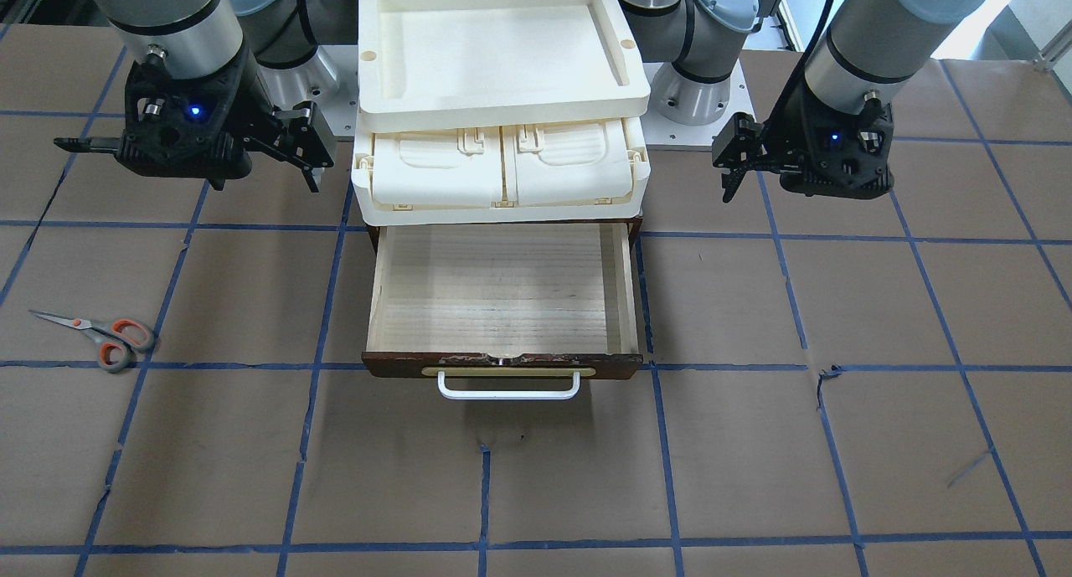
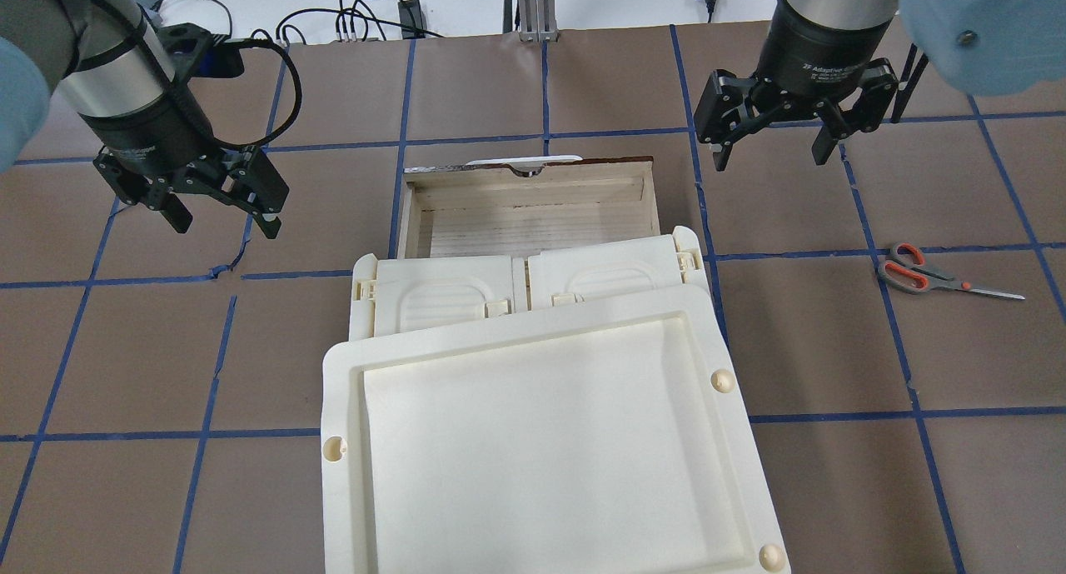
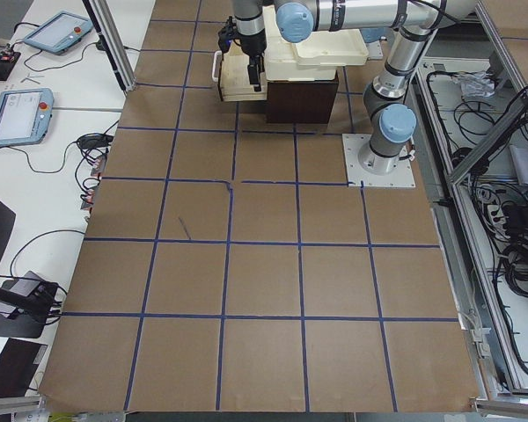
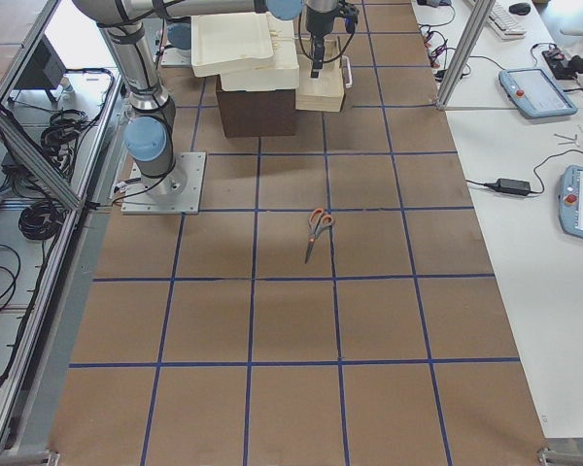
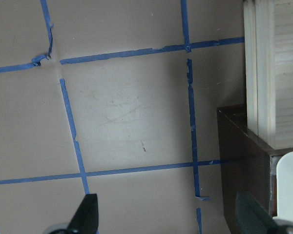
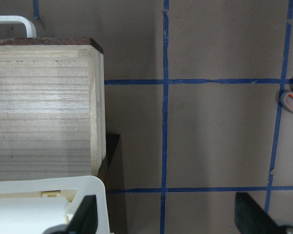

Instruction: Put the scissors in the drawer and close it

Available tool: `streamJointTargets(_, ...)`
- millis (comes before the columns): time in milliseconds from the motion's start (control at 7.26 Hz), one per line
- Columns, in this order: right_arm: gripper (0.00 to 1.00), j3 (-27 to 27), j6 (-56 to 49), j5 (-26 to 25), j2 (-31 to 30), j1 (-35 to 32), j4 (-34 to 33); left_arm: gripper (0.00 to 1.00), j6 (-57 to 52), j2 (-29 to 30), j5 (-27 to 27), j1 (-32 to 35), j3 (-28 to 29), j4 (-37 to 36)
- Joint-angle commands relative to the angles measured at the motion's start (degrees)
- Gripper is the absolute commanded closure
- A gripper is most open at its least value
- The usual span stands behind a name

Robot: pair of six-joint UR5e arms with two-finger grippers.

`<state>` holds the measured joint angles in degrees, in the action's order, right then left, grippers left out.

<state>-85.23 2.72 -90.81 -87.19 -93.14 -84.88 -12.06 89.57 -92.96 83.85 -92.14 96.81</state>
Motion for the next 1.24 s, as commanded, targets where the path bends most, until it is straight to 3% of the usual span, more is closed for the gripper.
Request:
streamJointTargets(0, 0.0, -0.29, -0.17, 0.11, -0.27, 0.24, -0.19, 0.0, -0.33, -0.01, 0.15, 0.44, 0.12, 0.22)
streamJointTargets(138, 0.0, -0.29, -4.35, 0.02, 0.0, 1.55, -0.63, 0.0, -0.25, 0.07, 0.76, 0.44, -0.14, 0.22)
streamJointTargets(551, 0.0, -1.08, -31.1, 0.11, 0.09, 14.36, -0.37, 0.0, -1.3, -0.1, 3.58, -0.79, -0.06, -0.31)
streamJointTargets(826, 0.0, -4.75, -45.88, -0.76, 0.44, 20.6, -1.42, 0.0, -1.04, -0.19, 3.32, -1.14, -0.06, -1.27)
streamJointTargets(1101, 0.0, -13.43, -69.39, -1.38, 0.53, 27.11, -16.38, 0.0, 1.93, -0.01, 2.97, -0.18, 0.03, -4.41)
